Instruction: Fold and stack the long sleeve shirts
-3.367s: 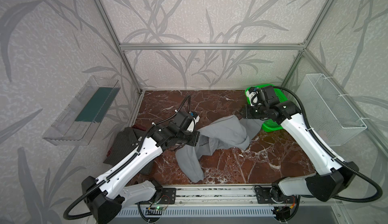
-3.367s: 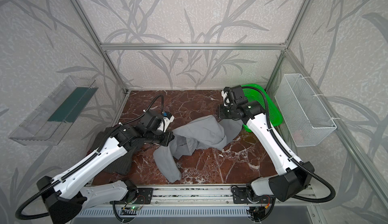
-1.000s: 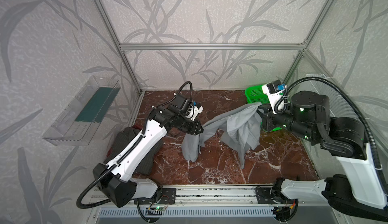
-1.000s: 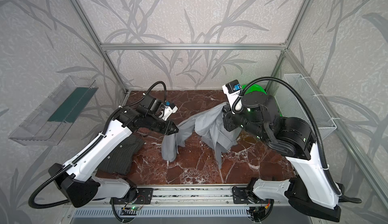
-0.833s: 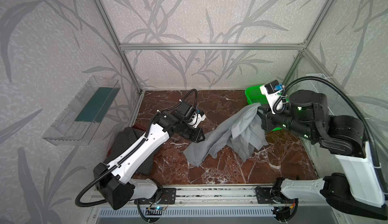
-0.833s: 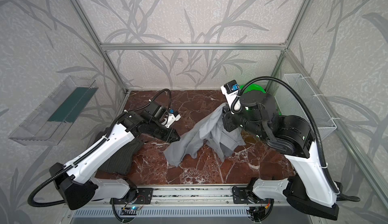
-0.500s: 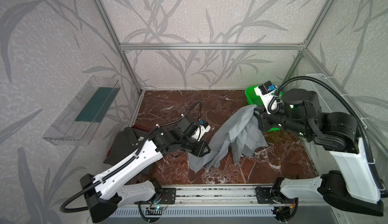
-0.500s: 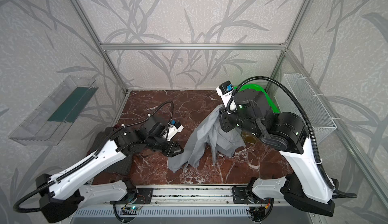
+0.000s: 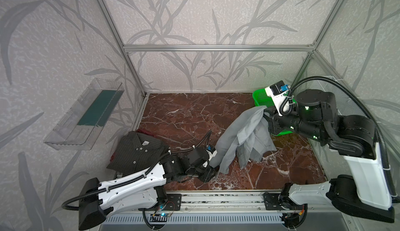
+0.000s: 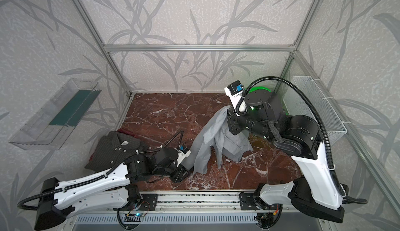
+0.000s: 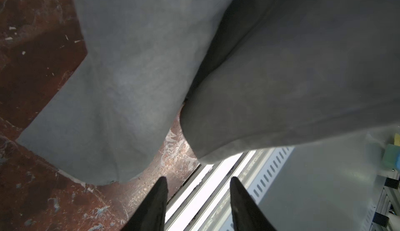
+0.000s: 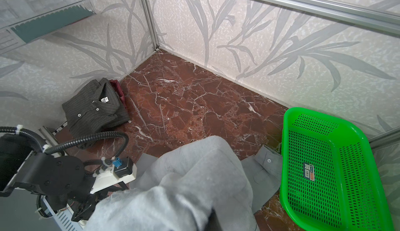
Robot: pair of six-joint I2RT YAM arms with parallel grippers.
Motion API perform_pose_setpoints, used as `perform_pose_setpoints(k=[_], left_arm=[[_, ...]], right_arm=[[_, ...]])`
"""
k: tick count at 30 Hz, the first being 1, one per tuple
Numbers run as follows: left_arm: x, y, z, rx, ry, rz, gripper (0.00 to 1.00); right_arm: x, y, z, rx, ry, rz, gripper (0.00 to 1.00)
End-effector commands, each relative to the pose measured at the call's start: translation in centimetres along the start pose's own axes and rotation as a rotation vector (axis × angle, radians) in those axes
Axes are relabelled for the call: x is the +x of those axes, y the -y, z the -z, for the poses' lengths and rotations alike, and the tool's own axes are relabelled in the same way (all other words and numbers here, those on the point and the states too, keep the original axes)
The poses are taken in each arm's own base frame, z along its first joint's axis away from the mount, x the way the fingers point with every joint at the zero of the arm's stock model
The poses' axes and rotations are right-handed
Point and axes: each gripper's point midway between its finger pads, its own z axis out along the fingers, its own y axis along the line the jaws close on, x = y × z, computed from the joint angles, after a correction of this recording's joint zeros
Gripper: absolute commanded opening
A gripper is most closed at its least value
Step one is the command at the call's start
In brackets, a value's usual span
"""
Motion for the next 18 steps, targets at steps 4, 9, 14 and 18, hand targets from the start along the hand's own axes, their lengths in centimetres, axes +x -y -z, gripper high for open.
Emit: perform_pose_setpoints(k=[4,9,14,18], left_arm=[[-2.5,2.0,-0.7,0.086,0.129,0.037,0.49],[-3.0,4.5,0.7,0.184,0.191,0.019,0.51],[-1.6,4.2,0.8,0.169,0.197,0.003,0.55],[-1.1,3.5,-0.2,0.135,0.172,-0.004,0.55]], right_arm=[[-0.8,0.2,0.9,-0.004,0.036,-0.008,0.00],[-0.9,0.3,0.5,0.009,0.036,-0.002,0.00],[-1.0,0.5,0.5,0.021,0.038,0.005,0.00],[-1.1,0.3,0.6,0.008,0.043,0.000,0.00]])
